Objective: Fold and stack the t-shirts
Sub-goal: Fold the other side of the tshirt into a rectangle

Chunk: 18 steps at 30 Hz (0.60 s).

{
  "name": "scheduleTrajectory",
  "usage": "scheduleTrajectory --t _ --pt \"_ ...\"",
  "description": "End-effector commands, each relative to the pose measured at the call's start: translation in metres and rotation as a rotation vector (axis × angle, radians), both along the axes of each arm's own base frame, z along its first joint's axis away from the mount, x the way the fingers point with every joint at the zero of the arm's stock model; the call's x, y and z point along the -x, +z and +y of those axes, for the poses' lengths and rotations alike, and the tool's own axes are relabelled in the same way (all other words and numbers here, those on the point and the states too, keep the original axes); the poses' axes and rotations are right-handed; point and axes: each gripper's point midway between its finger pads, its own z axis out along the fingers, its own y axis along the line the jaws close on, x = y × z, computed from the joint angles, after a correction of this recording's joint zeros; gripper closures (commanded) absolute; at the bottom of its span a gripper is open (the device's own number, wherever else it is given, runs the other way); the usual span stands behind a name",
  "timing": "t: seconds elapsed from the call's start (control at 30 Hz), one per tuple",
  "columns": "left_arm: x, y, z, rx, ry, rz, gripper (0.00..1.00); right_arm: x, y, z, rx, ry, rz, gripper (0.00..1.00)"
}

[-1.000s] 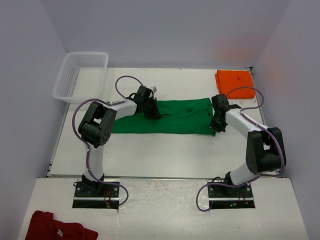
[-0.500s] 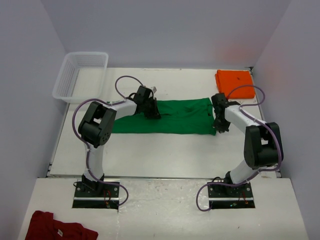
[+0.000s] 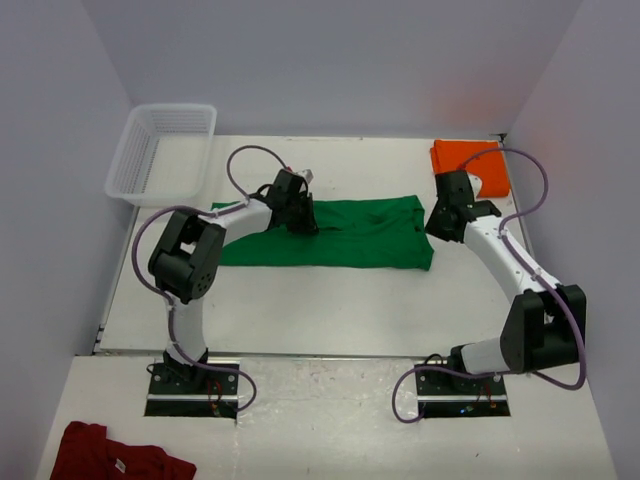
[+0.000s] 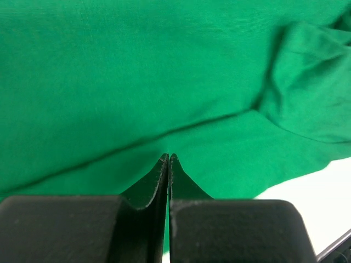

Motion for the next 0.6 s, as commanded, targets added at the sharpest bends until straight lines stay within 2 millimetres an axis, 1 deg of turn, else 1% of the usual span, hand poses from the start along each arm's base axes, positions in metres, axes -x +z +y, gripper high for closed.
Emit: scheduleTrajectory --t 0.0,0.03,0.07,0.1,0.13,0.17,0.2,0.23,0.27,0.3,0.33,0.37,0.4,0.43,0.47,0.5,0.53,0.57 --pt "-0.016 0.065 0.003 -0.001 0.019 -0.184 1.0 -0.023 0.023 0.035 -0.108 0.144 -0.095 1.0" --pt "-0.017 0.072 0.004 -0.002 0.023 -0.197 1.0 -0.027 0.016 0.043 -0.128 0.166 -0.077 1.0" --pt "-0.02 0.076 0.006 -0.018 0.027 -0.209 1.0 -0.032 0.016 0.049 -0.149 0.188 -0.071 1.0" --pt "-0.024 0.083 0.006 -0.028 0.027 -0.211 1.0 -0.034 0.013 0.062 -0.192 0.234 -0.044 1.0" --pt "-0.026 0.085 0.006 -0.038 0.028 -0.21 1.0 -0.041 0.003 0.07 -0.2 0.249 -0.007 1.0" --pt "-0.027 0.079 0.004 -0.049 0.012 -0.194 1.0 -0.044 -0.001 0.079 -0.22 0.272 0.013 1.0" --pt "-0.032 0.084 0.0 -0.044 0.0 -0.198 1.0 -0.041 -0.007 0.089 -0.222 0.302 0.051 1.0" --pt "-0.03 0.085 -0.008 -0.015 -0.038 -0.188 1.0 -0.048 -0.011 0.098 -0.213 0.319 0.067 1.0" --pt "-0.029 0.076 -0.016 -0.003 -0.09 -0.176 1.0 -0.048 -0.012 0.104 -0.201 0.332 0.075 1.0" --pt "-0.033 0.083 -0.027 0.031 -0.138 -0.192 1.0 -0.046 -0.012 0.111 -0.192 0.344 0.079 1.0" --pt "-0.023 0.076 -0.044 0.086 -0.24 -0.165 1.0 -0.045 -0.01 0.117 -0.147 0.352 0.063 1.0" --pt "-0.024 0.084 -0.057 0.134 -0.289 -0.187 1.0 -0.043 -0.008 0.121 -0.14 0.36 0.054 1.0" --pt "-0.021 0.085 -0.065 0.175 -0.328 -0.195 1.0 -0.04 -0.007 0.125 -0.141 0.364 0.051 1.0" --pt "-0.015 0.088 -0.075 0.228 -0.373 -0.189 1.0 -0.036 -0.007 0.127 -0.139 0.374 0.055 1.0" --pt "-0.017 0.088 -0.082 0.259 -0.388 -0.199 1.0 -0.034 -0.003 0.128 -0.143 0.376 0.044 1.0" --pt "-0.013 0.091 -0.089 0.3 -0.424 -0.196 1.0 -0.028 -0.005 0.127 -0.14 0.377 0.056 1.0" --pt "-0.012 0.083 -0.095 0.314 -0.442 -0.177 1.0 -0.026 -0.003 0.124 -0.133 0.37 0.048 1.0" --pt "-0.014 0.088 -0.102 0.336 -0.463 -0.186 1.0 -0.024 0.006 0.122 -0.133 0.368 0.02 1.0"
